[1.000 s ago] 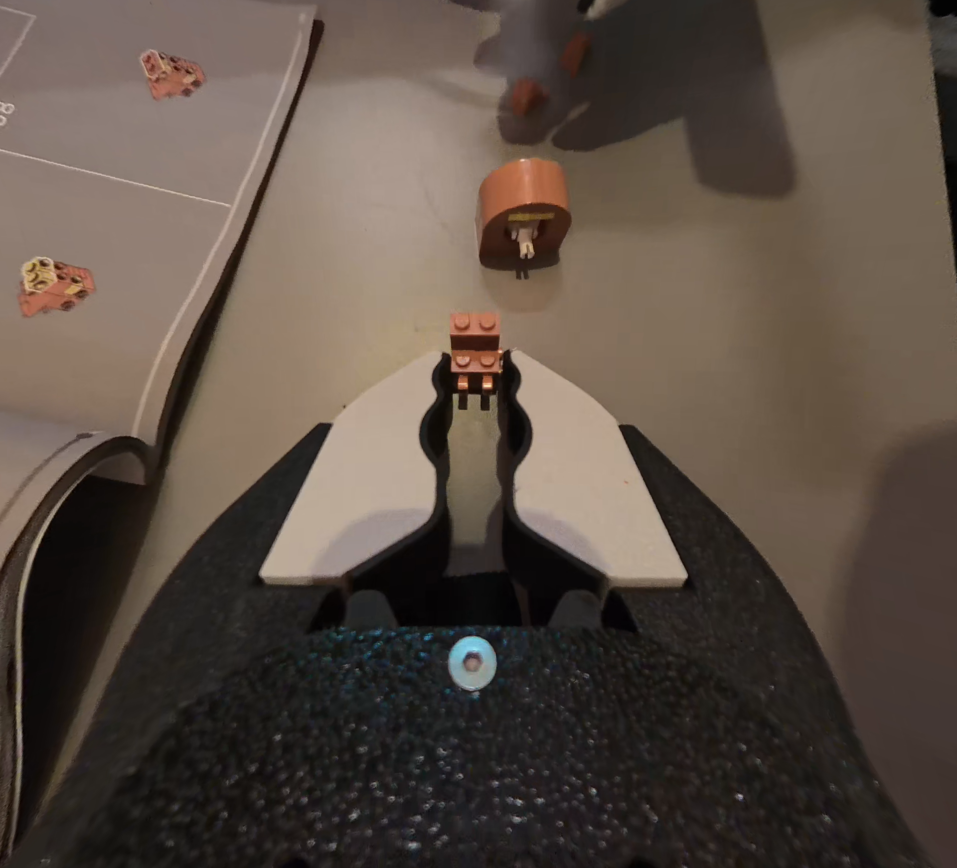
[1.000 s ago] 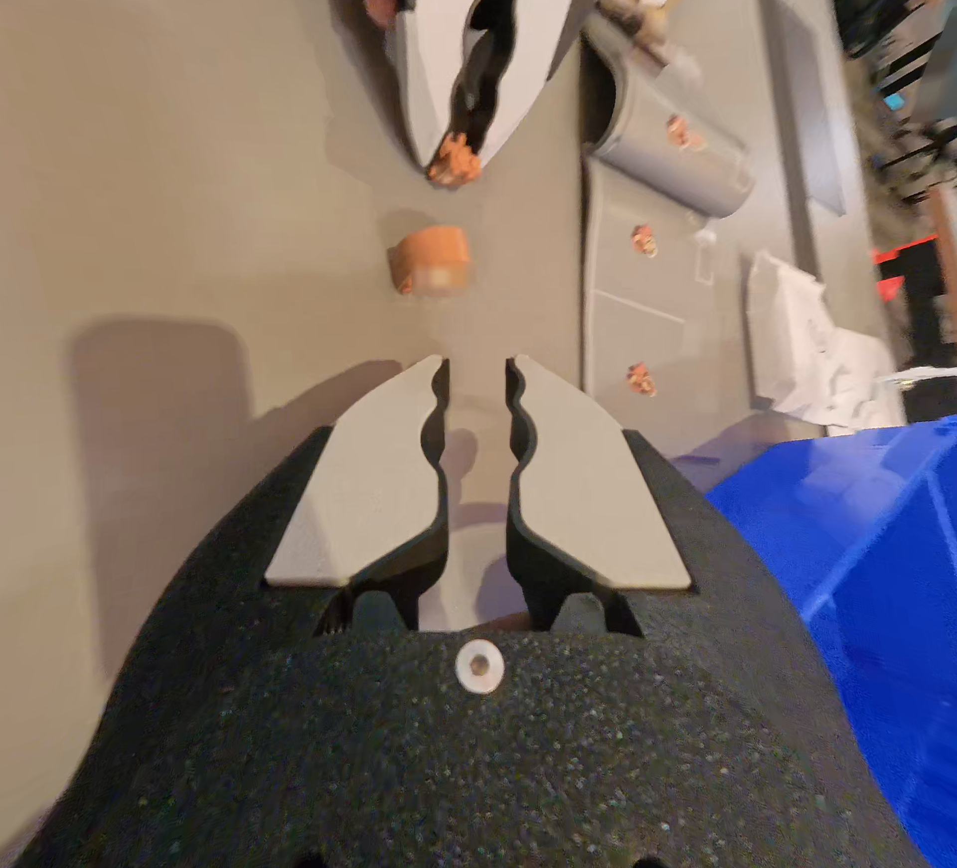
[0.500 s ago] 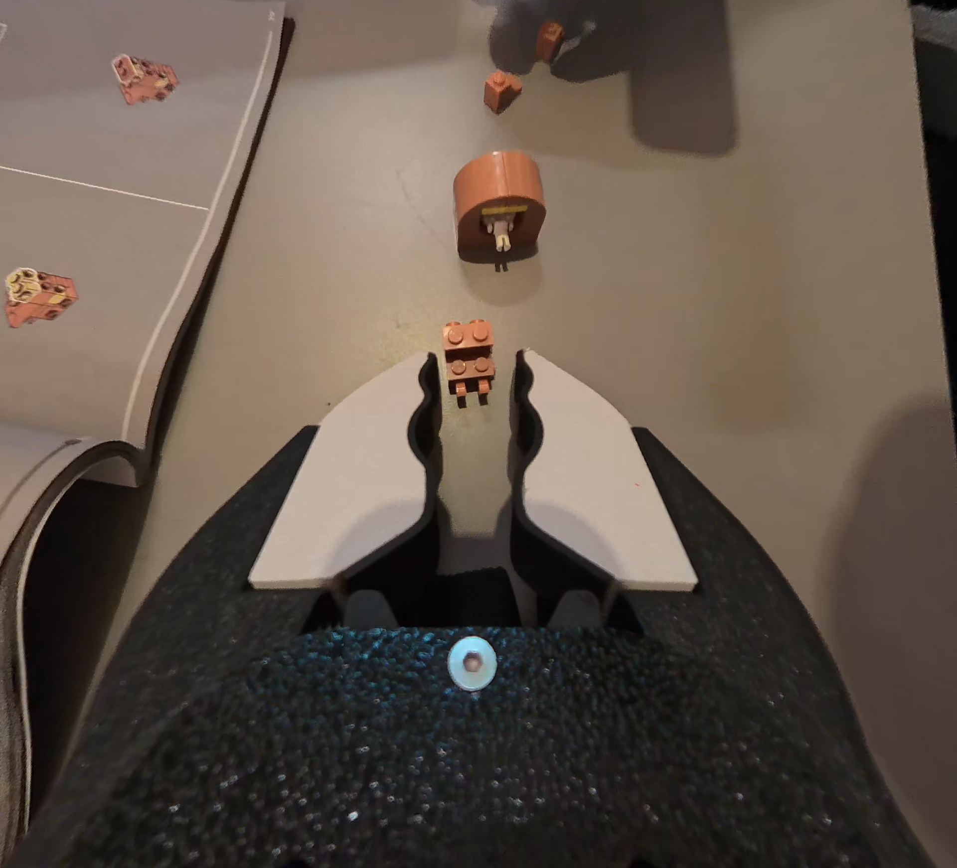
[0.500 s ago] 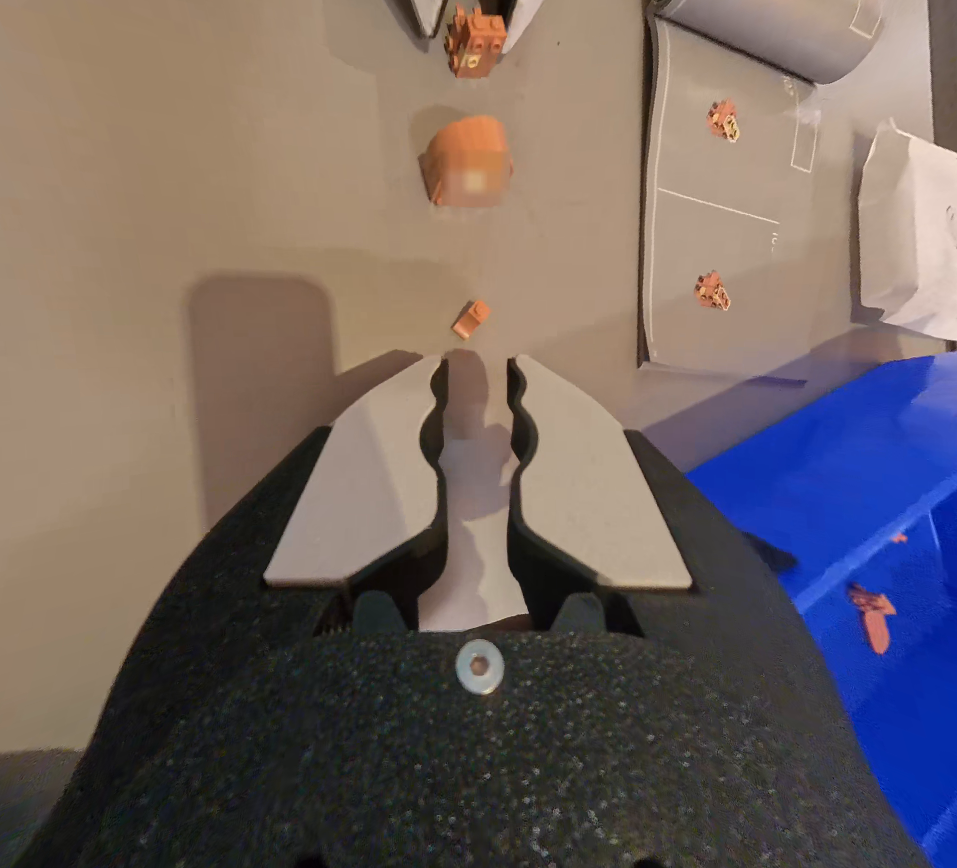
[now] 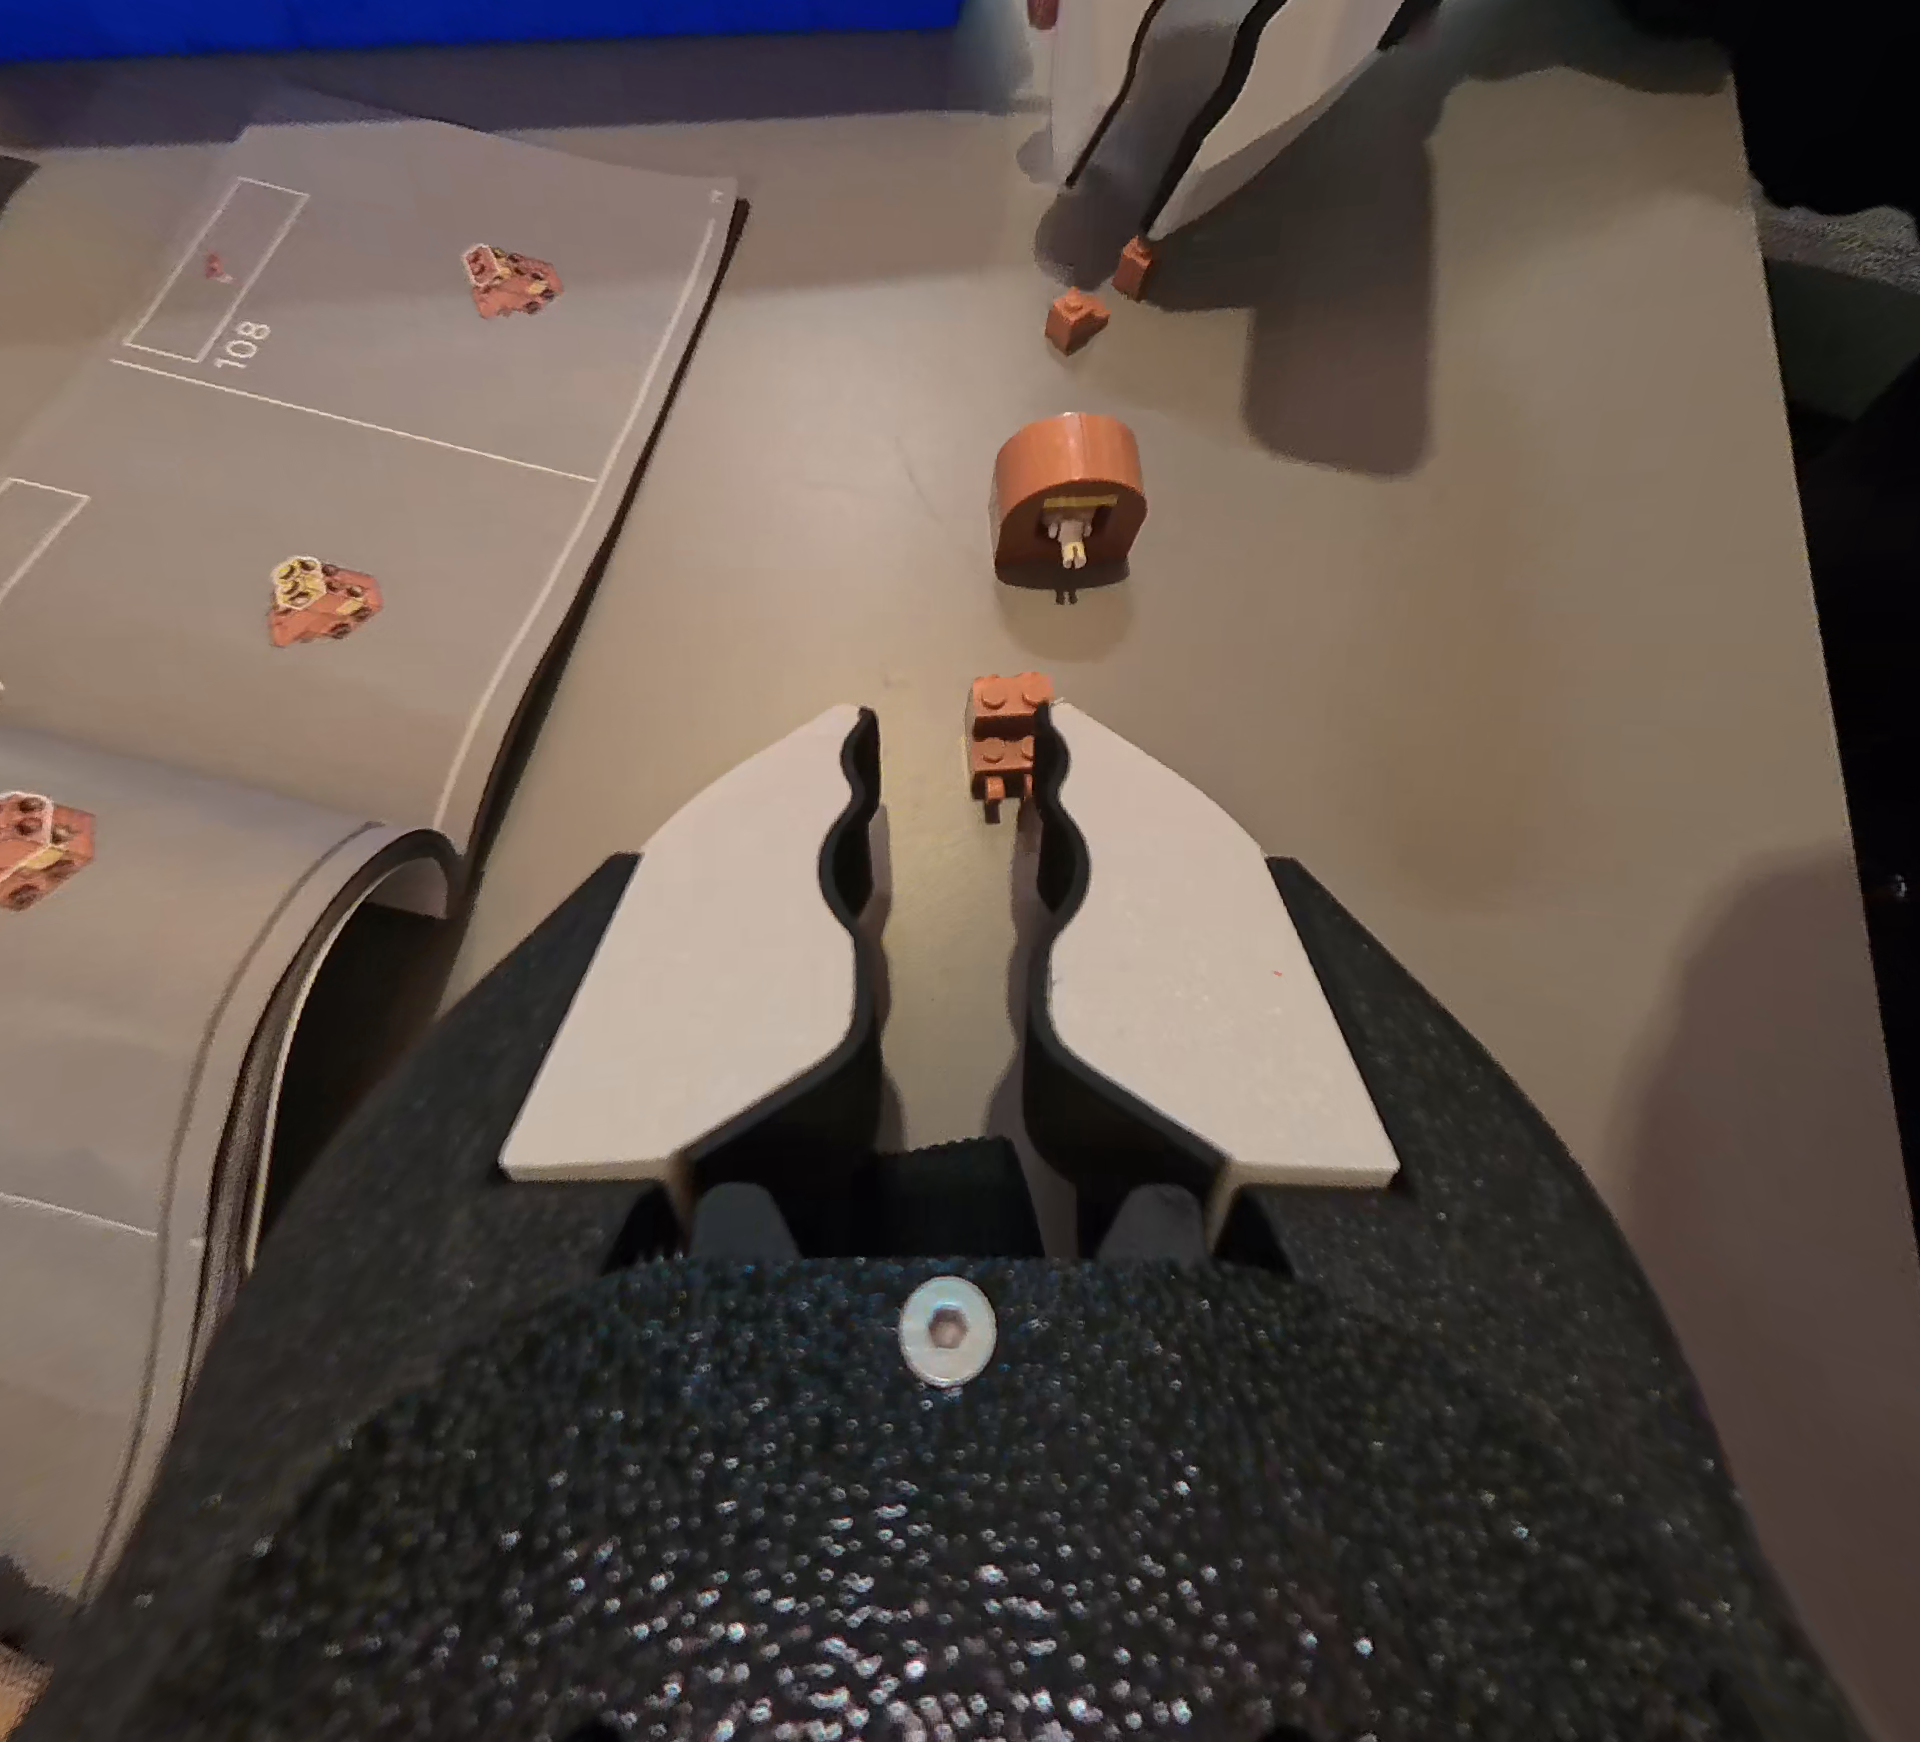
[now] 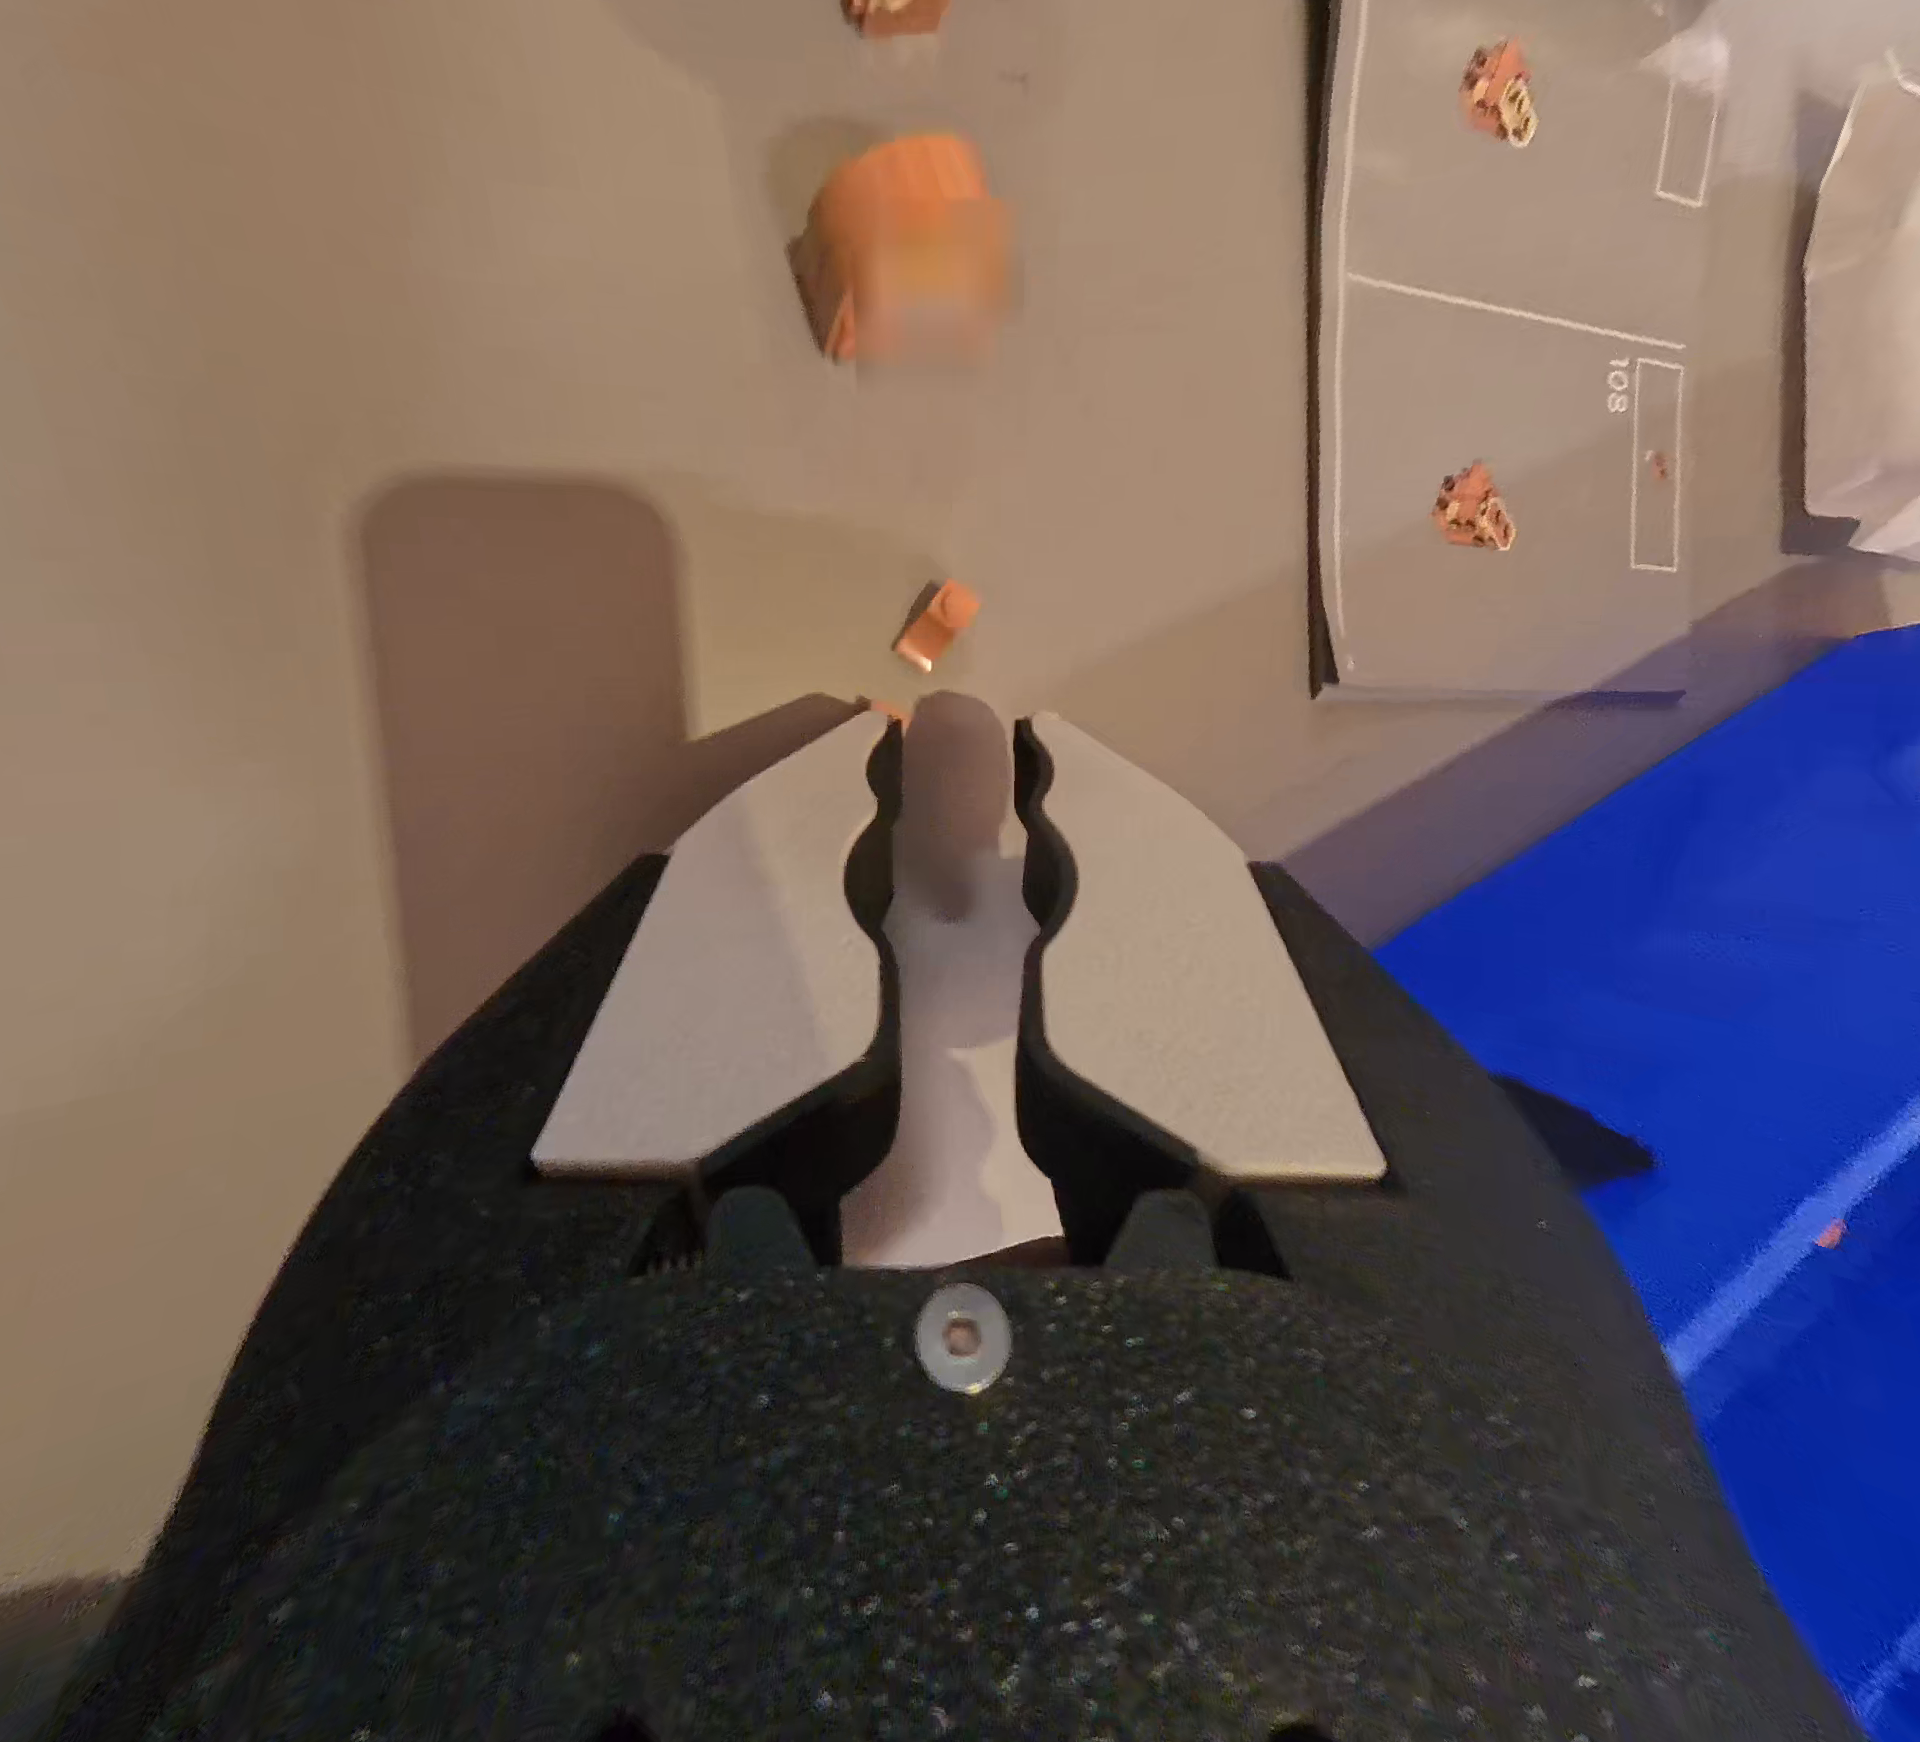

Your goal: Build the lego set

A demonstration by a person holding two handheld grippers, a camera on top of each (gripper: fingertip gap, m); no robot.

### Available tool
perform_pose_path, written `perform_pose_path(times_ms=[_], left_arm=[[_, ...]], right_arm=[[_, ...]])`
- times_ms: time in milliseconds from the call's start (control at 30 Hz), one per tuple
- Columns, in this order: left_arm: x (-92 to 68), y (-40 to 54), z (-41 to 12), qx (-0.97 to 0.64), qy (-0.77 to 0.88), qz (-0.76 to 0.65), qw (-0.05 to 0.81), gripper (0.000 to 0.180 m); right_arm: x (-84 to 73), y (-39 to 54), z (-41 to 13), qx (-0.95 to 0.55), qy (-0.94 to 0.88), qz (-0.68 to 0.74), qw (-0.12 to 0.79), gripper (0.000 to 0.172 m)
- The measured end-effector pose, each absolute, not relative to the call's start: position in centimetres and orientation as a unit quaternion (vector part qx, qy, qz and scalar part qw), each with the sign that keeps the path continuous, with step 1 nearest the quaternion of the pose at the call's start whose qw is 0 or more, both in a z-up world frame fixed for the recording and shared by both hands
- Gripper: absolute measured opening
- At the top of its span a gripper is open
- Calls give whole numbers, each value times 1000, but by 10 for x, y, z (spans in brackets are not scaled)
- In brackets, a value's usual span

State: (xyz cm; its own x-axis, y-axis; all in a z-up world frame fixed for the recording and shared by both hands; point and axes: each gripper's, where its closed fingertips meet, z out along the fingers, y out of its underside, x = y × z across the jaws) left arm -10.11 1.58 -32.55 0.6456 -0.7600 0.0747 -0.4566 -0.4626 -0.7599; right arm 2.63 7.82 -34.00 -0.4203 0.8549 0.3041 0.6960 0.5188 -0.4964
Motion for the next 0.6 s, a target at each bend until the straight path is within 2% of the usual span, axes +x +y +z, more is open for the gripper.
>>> perform_pose_path(times_ms=[267, 367, 600], left_arm=[[-110, 6, -328, -837, 374, -212, 340, 27], [-110, 7, -328, -838, 373, -207, 342, 27], [-111, 10, -327, -838, 367, -206, 348, 26]], right_arm=[[12, 71, -348, -507, -807, 170, 249, 20], [13, 71, -351, -517, -804, 172, 237, 13], [17, 41, -354, -476, -830, 219, 191, 13]])
